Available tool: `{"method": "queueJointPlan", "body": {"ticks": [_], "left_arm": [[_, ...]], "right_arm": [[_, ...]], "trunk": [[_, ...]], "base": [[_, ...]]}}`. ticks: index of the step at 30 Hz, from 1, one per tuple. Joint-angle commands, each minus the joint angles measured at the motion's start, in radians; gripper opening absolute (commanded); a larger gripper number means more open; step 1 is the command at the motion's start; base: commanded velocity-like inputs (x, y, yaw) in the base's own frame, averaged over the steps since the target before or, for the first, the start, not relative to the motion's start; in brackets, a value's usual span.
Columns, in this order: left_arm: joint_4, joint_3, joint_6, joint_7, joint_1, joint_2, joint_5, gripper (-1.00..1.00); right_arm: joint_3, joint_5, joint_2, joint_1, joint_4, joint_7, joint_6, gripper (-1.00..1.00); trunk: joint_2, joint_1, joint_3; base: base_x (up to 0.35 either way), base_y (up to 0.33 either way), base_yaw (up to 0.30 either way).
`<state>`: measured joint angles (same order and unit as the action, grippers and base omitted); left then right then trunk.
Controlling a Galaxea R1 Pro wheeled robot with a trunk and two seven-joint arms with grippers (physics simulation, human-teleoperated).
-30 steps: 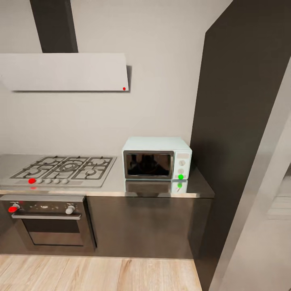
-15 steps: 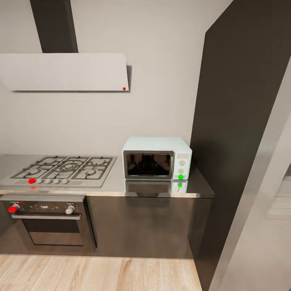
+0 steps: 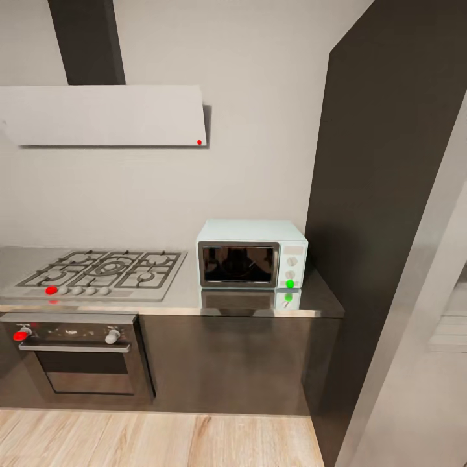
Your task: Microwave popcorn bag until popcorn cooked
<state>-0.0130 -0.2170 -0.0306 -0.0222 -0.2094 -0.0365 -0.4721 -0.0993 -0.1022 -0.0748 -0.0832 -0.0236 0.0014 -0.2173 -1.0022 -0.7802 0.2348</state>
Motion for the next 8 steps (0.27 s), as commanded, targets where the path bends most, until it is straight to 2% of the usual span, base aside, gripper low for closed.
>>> {"method": "queueJointPlan", "body": {"ticks": [1, 8], "left_arm": [[0.001, -0.008, -0.003, -0.002, -0.001, 0.0, -0.008, 1.0], [-0.001, -0.009, -0.003, -0.002, -0.001, -0.001, -0.006, 1.0]], "right_arm": [[-0.009, -0.01, 0.0, -0.001, -0.003, 0.0, -0.005, -1.0], [-0.011, -0.007, -0.002, -0.001, -0.003, 0.0, -0.004, -1.0]], "trunk": [[-0.001, 0.0, 0.001], [-0.001, 0.0, 0.001]], "base": [[0.0, 0.0, 0.0], [0.0, 0.0, 0.0]]}}
